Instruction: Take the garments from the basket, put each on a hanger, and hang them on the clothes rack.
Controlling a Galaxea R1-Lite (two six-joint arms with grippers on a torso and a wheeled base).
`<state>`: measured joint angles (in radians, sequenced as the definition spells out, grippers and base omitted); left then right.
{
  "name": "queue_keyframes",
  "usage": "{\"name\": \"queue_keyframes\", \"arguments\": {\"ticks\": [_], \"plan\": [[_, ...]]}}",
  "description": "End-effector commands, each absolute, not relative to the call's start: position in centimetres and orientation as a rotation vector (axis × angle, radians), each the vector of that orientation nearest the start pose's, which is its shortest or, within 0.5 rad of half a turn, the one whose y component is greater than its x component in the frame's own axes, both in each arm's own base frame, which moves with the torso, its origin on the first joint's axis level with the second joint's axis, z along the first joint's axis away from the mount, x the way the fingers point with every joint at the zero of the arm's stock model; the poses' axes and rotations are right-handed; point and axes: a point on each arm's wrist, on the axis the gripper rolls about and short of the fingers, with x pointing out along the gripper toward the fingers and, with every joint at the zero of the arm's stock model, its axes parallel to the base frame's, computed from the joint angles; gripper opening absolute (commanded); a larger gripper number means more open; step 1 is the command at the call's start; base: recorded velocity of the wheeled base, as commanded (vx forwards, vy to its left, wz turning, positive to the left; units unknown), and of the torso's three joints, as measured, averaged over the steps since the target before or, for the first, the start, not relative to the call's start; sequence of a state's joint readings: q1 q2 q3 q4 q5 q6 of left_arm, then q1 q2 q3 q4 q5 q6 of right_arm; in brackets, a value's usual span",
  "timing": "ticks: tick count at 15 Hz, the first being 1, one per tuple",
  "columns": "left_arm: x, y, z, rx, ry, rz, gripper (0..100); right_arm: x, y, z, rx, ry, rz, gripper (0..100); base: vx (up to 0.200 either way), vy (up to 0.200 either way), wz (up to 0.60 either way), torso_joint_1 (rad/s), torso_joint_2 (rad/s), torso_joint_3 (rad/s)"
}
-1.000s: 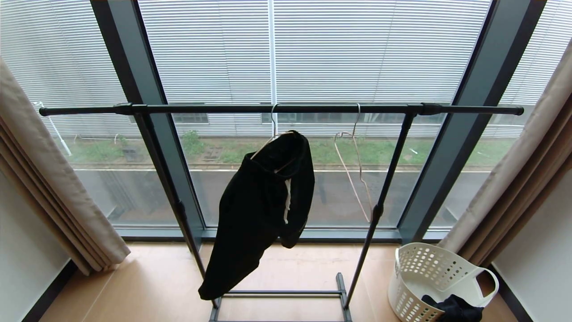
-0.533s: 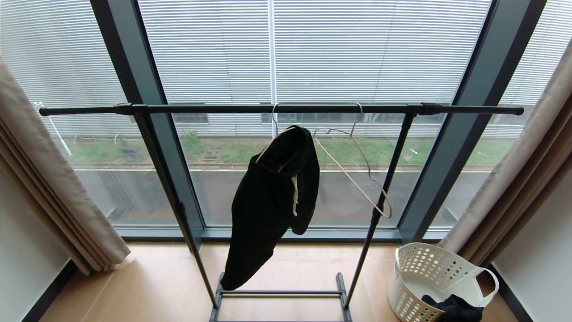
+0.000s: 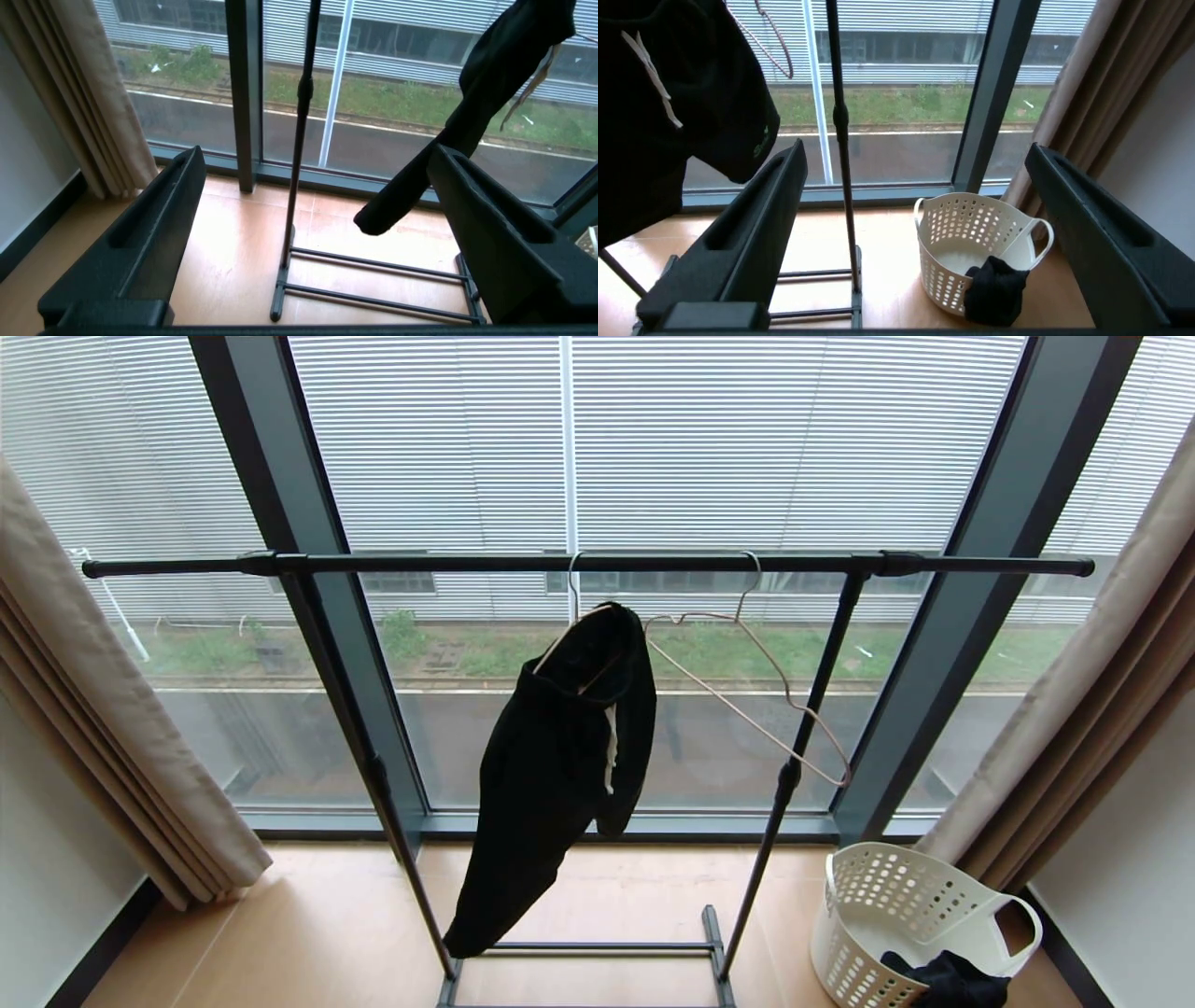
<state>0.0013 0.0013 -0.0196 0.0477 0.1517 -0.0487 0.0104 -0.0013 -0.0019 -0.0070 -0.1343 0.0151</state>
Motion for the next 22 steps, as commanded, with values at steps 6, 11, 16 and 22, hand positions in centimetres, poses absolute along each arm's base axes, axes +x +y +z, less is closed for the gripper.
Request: {"name": "queue_keyframes", "arguments": {"ticks": [6, 11, 16, 22], "plan": [[-2.45, 0.34, 7.62, -0.048, 0.025, 0.154, 100, -2.28, -0.14, 7.55, 0.012, 0.0, -0.041, 100, 0.0, 0.0, 0.0, -0.058, 0.13, 0.065], [-2.46, 0.34, 7.66, -0.048, 0.024, 0.154, 100, -2.28, -0.14, 7.53, 0.012, 0.001, -0.041, 100, 0.0, 0.0, 0.0, -0.163, 0.35, 0.184], [-2.46, 0.34, 7.66, -0.052, 0.023, 0.154, 100, -2.28, -0.14, 7.55, 0.014, 0.0, -0.041, 100, 0.0, 0.0, 0.0, -0.177, 0.38, 0.202], [-2.48, 0.33, 7.64, -0.048, 0.024, 0.153, 100, -2.28, -0.14, 7.55, 0.015, 0.0, -0.041, 100, 0.0, 0.0, 0.0, -0.243, 0.53, 0.282]]}}
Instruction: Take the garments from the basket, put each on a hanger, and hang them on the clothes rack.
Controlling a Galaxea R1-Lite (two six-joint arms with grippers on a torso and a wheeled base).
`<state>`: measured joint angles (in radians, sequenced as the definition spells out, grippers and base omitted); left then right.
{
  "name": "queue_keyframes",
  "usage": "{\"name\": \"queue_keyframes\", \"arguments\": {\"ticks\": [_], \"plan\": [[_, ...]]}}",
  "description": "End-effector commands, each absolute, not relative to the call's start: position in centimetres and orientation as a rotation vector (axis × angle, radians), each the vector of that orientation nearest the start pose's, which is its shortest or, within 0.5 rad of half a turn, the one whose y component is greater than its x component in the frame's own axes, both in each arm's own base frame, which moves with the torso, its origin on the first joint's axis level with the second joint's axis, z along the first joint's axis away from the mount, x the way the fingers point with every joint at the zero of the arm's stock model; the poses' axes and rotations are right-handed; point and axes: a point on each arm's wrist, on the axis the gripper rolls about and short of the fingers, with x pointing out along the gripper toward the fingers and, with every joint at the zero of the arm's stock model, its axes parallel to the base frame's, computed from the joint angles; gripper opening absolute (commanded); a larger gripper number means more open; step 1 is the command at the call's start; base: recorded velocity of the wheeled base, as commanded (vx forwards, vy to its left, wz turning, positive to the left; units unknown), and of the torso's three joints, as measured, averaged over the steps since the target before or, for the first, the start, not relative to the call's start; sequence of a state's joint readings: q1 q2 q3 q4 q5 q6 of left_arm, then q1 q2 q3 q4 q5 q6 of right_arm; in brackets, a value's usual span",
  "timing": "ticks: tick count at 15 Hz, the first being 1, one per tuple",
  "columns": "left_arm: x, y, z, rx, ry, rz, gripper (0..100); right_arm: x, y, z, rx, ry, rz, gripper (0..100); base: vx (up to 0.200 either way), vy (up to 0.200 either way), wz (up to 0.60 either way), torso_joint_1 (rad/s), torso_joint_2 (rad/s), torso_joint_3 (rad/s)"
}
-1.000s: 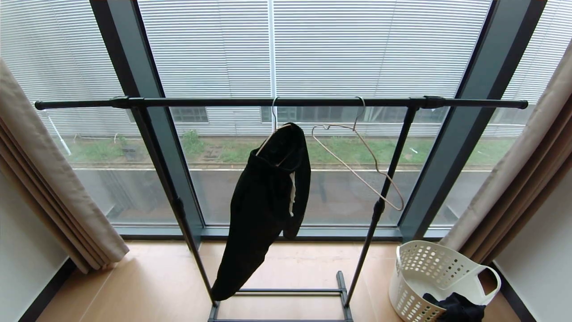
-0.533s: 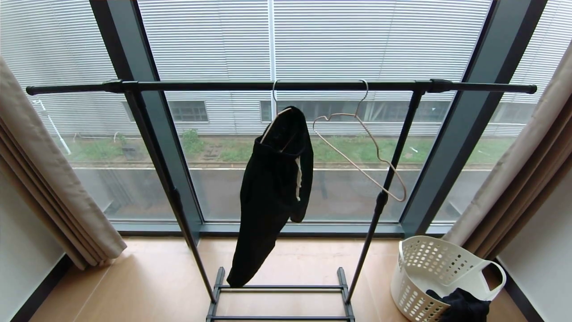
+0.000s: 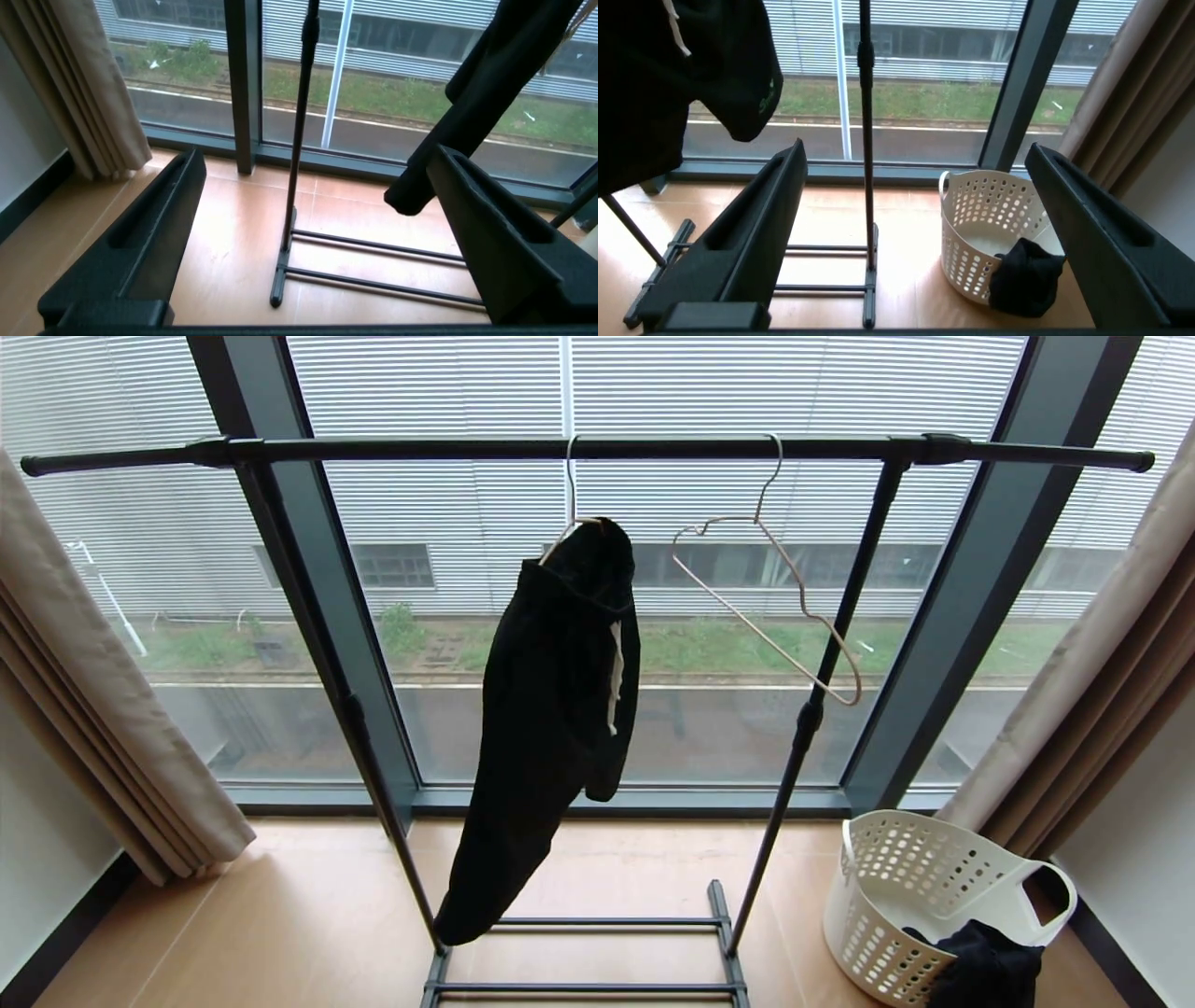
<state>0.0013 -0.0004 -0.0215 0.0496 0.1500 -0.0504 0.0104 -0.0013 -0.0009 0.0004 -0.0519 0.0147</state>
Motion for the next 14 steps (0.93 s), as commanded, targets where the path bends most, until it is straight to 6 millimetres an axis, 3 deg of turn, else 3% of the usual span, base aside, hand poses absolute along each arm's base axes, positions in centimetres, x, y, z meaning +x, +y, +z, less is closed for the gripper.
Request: {"name": "queue_keyframes", "arguments": {"ticks": [1, 14], "plan": [[-2.48, 0.33, 7.64, -0.048, 0.024, 0.153, 100, -2.29, -0.14, 7.59, 0.014, -0.002, -0.041, 100, 0.0, 0.0, 0.0, -0.242, 0.55, 0.29], [-2.48, 0.33, 7.64, -0.05, 0.024, 0.153, 100, -2.28, -0.14, 7.55, 0.014, 0.0, -0.041, 100, 0.0, 0.0, 0.0, -0.219, 0.51, 0.287]]}}
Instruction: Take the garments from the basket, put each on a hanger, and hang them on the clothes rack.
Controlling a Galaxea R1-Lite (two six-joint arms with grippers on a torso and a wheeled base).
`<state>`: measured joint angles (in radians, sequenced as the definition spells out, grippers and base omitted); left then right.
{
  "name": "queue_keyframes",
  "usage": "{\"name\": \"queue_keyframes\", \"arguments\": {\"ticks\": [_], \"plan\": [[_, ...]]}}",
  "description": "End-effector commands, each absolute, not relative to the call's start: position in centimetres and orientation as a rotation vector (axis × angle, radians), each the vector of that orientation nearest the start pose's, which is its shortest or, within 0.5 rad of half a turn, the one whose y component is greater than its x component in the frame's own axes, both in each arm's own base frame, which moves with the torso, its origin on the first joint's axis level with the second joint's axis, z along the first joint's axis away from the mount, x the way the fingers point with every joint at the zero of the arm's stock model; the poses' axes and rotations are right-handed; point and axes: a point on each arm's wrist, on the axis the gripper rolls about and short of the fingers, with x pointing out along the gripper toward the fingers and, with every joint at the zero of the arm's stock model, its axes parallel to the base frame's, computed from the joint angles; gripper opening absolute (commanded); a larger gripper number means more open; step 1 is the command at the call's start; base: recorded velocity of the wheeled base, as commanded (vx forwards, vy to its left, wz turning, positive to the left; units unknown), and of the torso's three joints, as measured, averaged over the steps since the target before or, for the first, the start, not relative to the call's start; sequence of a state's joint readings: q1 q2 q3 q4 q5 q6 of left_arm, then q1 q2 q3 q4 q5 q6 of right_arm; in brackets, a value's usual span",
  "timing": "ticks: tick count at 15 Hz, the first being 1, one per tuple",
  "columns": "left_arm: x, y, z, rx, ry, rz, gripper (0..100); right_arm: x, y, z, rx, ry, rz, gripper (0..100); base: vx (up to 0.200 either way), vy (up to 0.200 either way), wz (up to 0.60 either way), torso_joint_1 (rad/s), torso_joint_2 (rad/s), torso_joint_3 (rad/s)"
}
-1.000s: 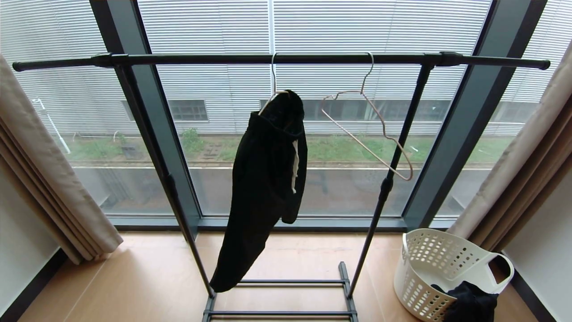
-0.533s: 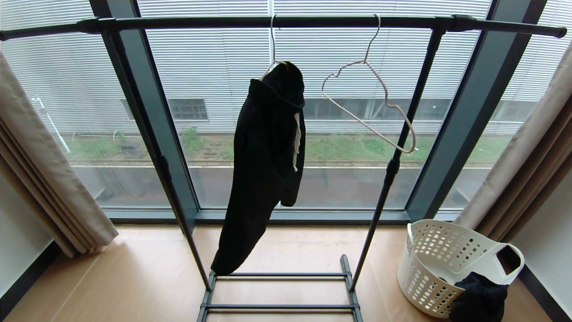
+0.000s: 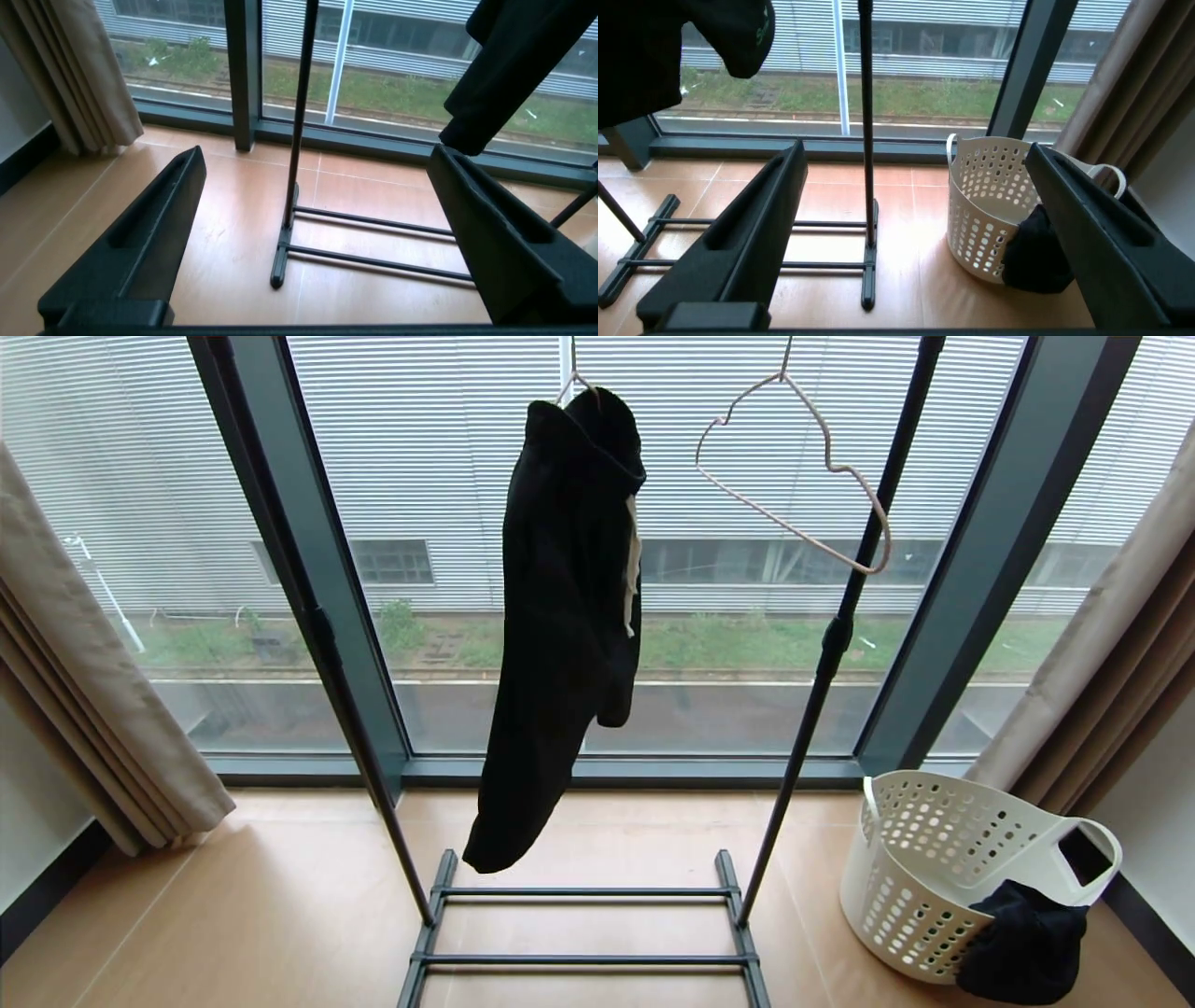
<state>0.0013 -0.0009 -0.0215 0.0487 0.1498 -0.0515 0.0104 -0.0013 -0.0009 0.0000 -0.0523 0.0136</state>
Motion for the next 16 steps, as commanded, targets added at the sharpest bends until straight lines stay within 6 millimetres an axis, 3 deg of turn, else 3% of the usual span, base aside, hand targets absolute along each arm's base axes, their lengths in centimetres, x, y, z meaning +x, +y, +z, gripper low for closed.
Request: {"name": "queue_keyframes", "arguments": {"ticks": [1, 8, 14, 16], "plan": [[-2.46, 0.33, 7.64, -0.048, 0.025, 0.153, 100, -2.28, -0.14, 7.55, 0.014, 0.0, -0.041, 100, 0.0, 0.0, 0.0, -0.178, 0.47, 0.281], [-2.46, 0.34, 7.64, -0.048, 0.025, 0.154, 100, -2.29, -0.14, 7.59, 0.014, -0.002, -0.041, 100, 0.0, 0.0, 0.0, -0.119, 0.32, 0.207], [-2.48, 0.33, 7.64, -0.047, 0.024, 0.152, 100, -2.28, -0.14, 7.55, 0.015, 0.0, -0.041, 100, 0.0, 0.0, -0.6, -0.005, 0.02, 0.01], [-2.48, 0.33, 7.64, -0.047, 0.024, 0.152, 100, -2.29, -0.14, 7.59, 0.015, -0.002, -0.041, 100, 0.0, 0.0, 0.0, 0.0, 0.0, 0.0]]}}
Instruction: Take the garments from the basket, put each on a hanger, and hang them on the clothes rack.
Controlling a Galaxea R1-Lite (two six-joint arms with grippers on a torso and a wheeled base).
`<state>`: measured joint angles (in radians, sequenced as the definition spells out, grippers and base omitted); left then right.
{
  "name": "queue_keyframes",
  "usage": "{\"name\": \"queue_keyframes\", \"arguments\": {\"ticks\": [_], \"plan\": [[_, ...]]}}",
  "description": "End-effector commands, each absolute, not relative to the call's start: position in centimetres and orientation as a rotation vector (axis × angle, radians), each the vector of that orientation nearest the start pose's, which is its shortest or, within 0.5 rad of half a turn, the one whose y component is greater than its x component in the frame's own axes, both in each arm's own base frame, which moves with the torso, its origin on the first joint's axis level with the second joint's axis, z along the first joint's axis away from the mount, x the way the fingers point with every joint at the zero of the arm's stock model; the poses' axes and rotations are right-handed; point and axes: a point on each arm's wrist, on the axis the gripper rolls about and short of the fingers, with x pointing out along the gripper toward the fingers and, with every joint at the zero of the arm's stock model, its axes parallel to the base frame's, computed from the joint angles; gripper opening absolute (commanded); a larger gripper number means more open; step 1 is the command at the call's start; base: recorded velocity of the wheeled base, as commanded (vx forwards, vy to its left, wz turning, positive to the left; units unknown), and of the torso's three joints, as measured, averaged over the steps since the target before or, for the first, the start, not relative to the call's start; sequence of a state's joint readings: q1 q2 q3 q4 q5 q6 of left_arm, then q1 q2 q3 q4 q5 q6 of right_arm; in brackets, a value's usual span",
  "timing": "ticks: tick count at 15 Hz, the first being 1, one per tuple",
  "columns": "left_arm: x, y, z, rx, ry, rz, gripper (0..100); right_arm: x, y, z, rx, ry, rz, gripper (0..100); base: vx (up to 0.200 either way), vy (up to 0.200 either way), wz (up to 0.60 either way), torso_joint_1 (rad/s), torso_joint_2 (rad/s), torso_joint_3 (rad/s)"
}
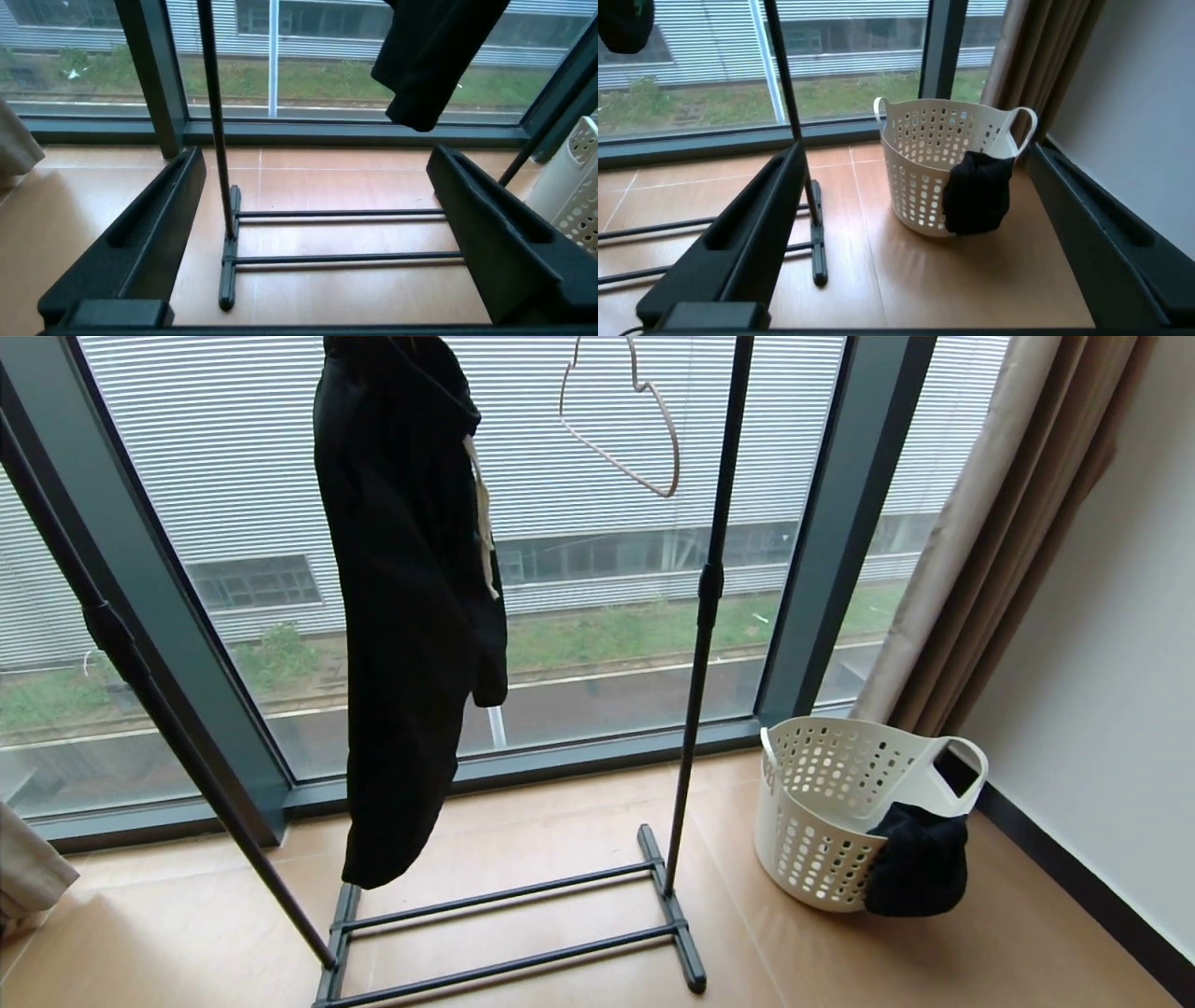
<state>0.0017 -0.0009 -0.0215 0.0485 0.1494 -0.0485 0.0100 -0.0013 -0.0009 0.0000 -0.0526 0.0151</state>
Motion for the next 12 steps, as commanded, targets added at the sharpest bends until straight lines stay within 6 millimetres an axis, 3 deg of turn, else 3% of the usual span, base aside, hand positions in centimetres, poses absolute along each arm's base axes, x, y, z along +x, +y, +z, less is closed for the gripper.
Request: {"name": "queue_keyframes", "arguments": {"ticks": [1, 12], "plan": [[-2.48, 0.33, 7.64, -0.047, 0.024, 0.152, 100, -2.28, -0.14, 7.55, 0.015, 0.0, -0.041, 100, 0.0, 0.0, 0.0, 0.0, 0.0, 0.0], [-2.48, 0.33, 7.64, -0.047, 0.024, 0.152, 100, -2.29, -0.15, 7.59, 0.018, -0.002, -0.043, 100, 0.0, -0.2, 0.0, 0.002, 0.0, 0.003]]}}
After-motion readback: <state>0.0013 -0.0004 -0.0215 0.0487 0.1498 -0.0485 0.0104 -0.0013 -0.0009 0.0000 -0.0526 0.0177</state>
